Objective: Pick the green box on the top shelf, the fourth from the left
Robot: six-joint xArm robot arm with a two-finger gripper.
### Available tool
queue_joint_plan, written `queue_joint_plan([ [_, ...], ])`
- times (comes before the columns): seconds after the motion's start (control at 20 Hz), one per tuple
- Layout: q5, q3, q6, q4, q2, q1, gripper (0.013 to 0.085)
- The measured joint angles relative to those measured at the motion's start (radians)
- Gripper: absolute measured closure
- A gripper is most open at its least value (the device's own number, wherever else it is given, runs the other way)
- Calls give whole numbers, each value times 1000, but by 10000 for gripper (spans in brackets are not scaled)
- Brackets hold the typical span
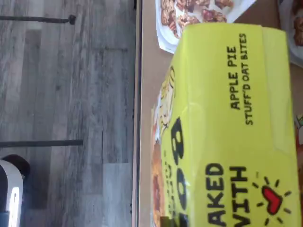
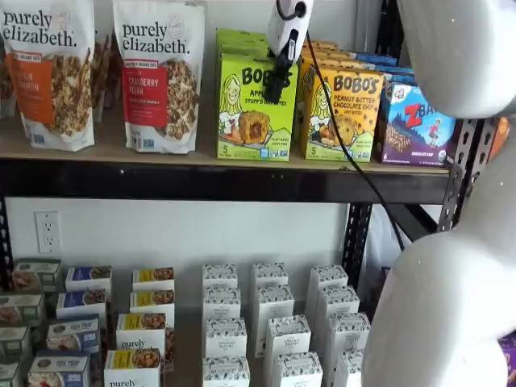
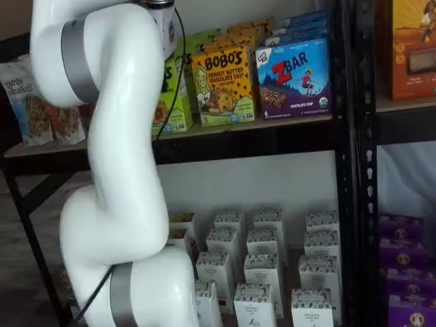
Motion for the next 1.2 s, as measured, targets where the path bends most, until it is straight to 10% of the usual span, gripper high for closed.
queue_joint_plan([
  [1.2, 42, -18, 0, 13, -4, -6, 730],
])
